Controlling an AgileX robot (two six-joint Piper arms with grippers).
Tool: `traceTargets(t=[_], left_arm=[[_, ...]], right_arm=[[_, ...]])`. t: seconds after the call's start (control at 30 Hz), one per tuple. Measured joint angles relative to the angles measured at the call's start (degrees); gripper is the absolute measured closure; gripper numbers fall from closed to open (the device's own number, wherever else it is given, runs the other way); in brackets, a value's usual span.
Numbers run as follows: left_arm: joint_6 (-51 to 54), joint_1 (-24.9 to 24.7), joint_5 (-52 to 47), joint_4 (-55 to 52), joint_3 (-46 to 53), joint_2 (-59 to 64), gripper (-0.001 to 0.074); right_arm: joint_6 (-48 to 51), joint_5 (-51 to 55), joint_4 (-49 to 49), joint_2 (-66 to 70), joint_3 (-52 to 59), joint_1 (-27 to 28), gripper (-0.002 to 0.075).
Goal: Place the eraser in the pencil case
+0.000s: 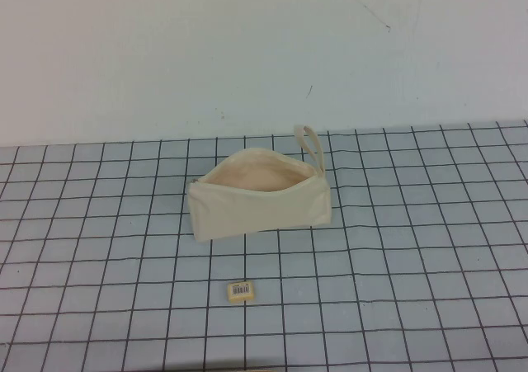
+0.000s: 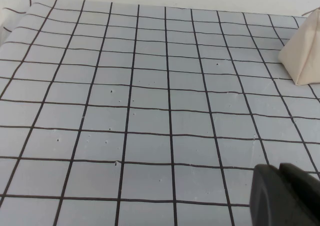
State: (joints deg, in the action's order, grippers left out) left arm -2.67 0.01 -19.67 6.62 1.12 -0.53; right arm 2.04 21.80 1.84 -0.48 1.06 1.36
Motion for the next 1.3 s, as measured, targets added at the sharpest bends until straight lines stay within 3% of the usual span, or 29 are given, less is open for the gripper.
traceTargets(t=[1.3], left_arm=[[0.00,0.00,0.96,0.00,0.00,0.00,0.0736]], right_arm=[[0.00,0.00,0.00,0.00,0.00,0.00,0.0727]])
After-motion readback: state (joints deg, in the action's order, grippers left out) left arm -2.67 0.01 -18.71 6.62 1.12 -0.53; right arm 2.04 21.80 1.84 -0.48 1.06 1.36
